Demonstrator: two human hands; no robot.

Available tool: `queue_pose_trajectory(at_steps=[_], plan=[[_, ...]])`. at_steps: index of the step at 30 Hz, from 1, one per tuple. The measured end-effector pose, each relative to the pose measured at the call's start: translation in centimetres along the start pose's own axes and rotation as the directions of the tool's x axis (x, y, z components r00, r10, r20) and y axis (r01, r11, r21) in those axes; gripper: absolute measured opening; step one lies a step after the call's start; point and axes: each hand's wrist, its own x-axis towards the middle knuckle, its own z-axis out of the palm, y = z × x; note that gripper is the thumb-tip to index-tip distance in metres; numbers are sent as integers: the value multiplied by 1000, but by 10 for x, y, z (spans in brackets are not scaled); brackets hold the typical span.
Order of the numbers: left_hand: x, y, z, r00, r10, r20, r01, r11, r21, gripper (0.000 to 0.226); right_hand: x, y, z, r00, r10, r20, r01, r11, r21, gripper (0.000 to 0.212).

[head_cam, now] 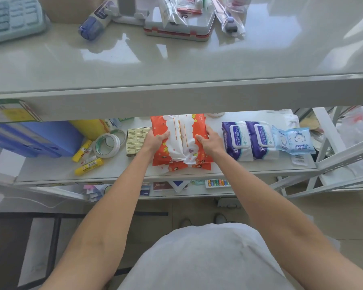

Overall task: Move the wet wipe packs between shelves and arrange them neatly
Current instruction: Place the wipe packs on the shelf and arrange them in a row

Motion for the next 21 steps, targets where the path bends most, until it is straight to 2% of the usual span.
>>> queue_pose_trajectory(at_steps=[4, 6, 8, 10, 12, 14, 16, 18, 20, 21], plan=[[3, -1, -3, 1000, 19, 7, -19, 995, 97, 55, 4, 2, 4, 999, -35, 28, 38, 995, -90, 56], [-4, 7, -1, 997, 39, -66, -24, 979, 203, 57, 5, 9, -1, 997, -73, 18, 75, 987, -140, 53], [-15, 15, 7, 958, 186, -219, -90, 919, 385, 64, 3, 25, -18, 977, -115, -177, 75, 973, -218, 48], [-33, 21, 25, 840, 460, -288, -267, 813, 518, 60, -1, 52, -39, 905, -117, -410, -21, 948, -317, 43], [-50, 24, 56, 749, 637, -181, -449, 689, 569, 49, -5, 74, -50, 886, -68, -458, -129, 915, -384, 45], [-64, 22, 95, 736, 676, 36, -574, 594, 564, 48, -10, 82, -47, 911, -46, -409, -152, 886, -439, 52], [-71, 17, 132, 719, 642, 268, -659, 505, 557, 51, -10, 81, -41, 928, -79, -365, -101, 889, -447, 53], [-68, 8, 159, 674, 583, 454, -721, 386, 575, 54, -8, 79, -40, 951, -170, -260, 38, 894, -446, 47], [-58, 1, 174, 654, 510, 559, -734, 250, 631, 60, -8, 81, -53, 954, -214, -211, 129, 926, -356, 37], [-52, -1, 179, 659, 468, 588, -725, 187, 663, 62, -7, 84, -65, 947, -199, -253, 114, 943, -313, 37]])
